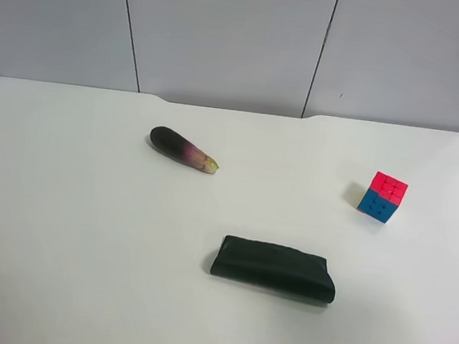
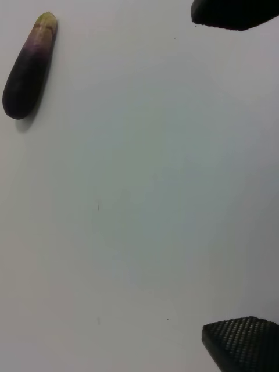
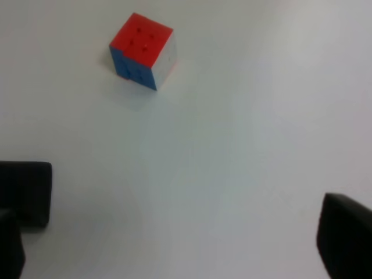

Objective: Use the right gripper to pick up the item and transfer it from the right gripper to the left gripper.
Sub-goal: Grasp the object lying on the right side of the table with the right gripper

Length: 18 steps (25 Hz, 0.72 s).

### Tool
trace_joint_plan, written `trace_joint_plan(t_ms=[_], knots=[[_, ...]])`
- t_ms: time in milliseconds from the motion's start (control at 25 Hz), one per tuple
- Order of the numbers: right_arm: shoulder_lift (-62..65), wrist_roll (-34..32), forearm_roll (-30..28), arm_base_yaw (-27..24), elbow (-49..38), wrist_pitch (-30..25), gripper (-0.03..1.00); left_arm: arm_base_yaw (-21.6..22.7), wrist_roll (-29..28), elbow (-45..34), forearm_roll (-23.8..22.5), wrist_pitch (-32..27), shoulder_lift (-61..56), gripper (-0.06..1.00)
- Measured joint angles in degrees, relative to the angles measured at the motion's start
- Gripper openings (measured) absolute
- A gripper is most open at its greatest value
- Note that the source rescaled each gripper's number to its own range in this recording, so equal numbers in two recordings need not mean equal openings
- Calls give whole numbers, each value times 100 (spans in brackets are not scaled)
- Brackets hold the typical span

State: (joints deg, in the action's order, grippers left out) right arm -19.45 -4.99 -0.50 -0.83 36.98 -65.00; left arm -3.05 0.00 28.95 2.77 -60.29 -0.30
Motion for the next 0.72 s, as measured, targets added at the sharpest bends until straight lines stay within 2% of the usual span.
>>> trace_joint_plan(t_ms=[200, 480, 720], knots=[[-1493, -323, 0, 0, 683, 0, 100, 0, 0, 0, 0, 0, 0, 100], [-3324, -1231, 0, 0, 1475, 30, 100, 0, 0, 0, 0, 0, 0, 100], [-4528, -1946, 181, 0, 1832, 409, 100, 0, 0, 0, 0, 0, 0, 100]])
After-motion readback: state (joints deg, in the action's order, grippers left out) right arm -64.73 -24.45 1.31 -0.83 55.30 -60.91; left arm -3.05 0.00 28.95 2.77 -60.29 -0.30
